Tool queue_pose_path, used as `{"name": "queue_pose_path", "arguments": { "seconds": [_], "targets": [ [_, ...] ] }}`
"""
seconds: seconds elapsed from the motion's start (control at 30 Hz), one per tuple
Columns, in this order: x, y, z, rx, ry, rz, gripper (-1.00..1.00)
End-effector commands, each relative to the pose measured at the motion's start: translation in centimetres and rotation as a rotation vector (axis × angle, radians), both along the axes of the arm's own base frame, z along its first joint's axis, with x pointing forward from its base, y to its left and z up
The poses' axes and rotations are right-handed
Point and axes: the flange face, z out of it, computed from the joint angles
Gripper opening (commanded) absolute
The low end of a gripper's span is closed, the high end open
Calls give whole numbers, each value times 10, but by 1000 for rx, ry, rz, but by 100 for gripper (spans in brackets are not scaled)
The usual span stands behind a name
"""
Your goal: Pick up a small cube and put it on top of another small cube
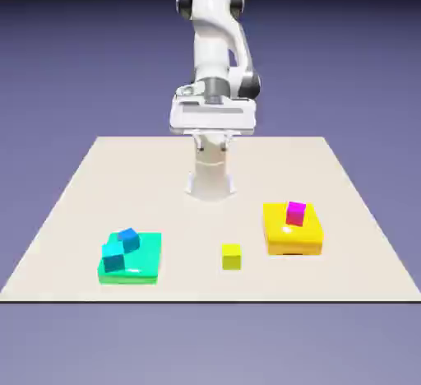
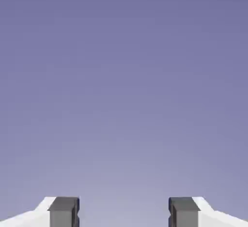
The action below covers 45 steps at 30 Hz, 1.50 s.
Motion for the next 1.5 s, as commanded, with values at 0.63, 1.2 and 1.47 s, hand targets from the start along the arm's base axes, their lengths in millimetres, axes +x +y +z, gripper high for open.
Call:
{"name": "queue_pose_path", "arguments": {
  "seconds": [0.63, 1.2, 1.47],
  "targets": [
    [14, 51, -257, -3, 774, -25, 0],
    [28, 32, -239, 29, 774, -109, -100],
    [92, -158, -174, 298, 736, -772, -100]
  ]
}}
